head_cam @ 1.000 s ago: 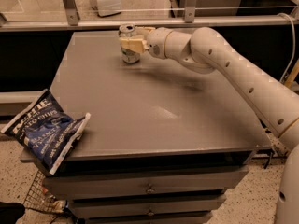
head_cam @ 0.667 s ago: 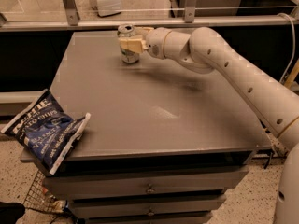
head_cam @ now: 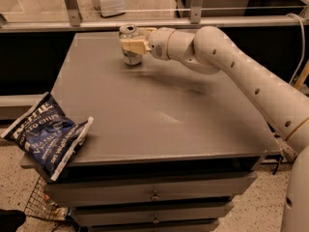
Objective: Move 7up can near blue chip bag
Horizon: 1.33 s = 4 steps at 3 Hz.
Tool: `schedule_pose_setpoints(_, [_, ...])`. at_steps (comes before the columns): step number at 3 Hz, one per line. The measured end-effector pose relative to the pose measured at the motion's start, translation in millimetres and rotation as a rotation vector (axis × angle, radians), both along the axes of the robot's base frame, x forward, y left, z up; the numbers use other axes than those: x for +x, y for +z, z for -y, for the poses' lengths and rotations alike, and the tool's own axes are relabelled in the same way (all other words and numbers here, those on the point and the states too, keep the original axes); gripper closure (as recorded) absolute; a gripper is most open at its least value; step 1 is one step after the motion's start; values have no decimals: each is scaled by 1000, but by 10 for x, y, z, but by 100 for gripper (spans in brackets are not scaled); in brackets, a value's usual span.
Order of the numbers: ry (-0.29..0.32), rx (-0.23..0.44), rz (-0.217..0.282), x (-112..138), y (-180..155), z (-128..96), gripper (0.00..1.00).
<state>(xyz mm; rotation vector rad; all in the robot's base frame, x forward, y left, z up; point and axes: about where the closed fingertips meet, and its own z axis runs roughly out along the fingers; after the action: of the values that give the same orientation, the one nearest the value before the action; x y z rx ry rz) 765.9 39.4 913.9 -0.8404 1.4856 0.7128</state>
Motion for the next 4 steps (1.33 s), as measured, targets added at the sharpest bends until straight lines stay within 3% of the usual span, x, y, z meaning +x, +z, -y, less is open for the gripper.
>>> schedule_pose_setpoints(1, [42, -14, -15, -295, 212, -29, 100])
schedule_pose_setpoints(2, [92, -2, -14, -848, 560, -29, 100])
schedule_pose_setpoints(3, [154, 72, -22, -1782, 736, -59, 100])
schedule_pose_setpoints(4, [205, 115, -24, -2488, 604, -249, 100])
